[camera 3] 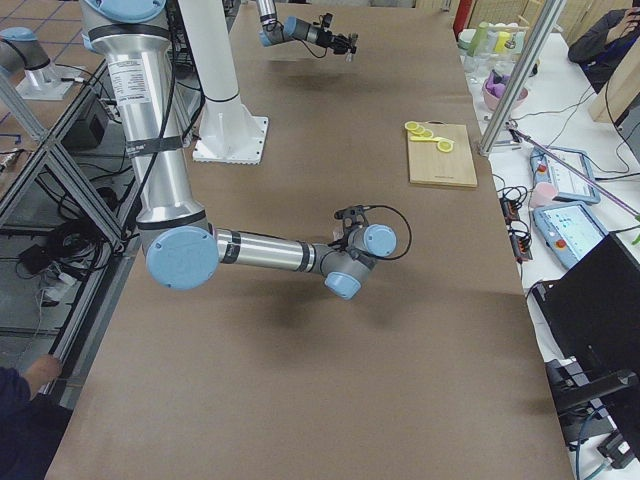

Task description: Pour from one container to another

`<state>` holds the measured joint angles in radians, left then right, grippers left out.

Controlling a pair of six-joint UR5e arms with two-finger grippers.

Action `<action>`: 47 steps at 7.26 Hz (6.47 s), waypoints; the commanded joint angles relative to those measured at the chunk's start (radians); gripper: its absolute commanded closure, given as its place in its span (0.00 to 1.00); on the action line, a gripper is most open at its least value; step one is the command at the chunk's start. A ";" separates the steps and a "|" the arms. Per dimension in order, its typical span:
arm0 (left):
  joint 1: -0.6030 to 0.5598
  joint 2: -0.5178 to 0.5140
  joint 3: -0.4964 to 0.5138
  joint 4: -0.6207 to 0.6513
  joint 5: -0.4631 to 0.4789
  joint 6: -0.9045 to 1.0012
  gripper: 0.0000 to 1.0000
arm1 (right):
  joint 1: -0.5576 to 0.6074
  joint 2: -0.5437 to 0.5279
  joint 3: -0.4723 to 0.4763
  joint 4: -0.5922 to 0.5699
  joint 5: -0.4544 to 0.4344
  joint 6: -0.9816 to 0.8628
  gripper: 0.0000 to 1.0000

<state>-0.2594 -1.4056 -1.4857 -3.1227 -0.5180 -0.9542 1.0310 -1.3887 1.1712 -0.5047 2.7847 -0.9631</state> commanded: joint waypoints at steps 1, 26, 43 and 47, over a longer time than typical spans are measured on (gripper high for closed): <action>0.006 -0.001 -0.014 0.168 0.024 -0.067 1.00 | 0.000 0.002 -0.001 0.000 -0.004 0.001 1.00; 0.170 0.174 -0.261 0.318 0.113 -0.261 0.02 | 0.161 0.120 0.030 -0.011 0.231 0.246 0.00; -1.056 0.019 -0.357 1.168 -1.707 0.447 0.02 | 0.388 0.287 0.427 -1.414 -0.092 0.530 0.00; -1.359 -0.009 -0.317 1.546 -1.826 1.126 0.02 | 0.396 0.214 0.446 -1.445 -0.540 0.552 0.00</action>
<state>-1.5399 -1.3995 -1.8074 -1.6940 -2.3201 -0.0519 1.4238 -1.1501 1.6163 -1.9558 2.3882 -0.4275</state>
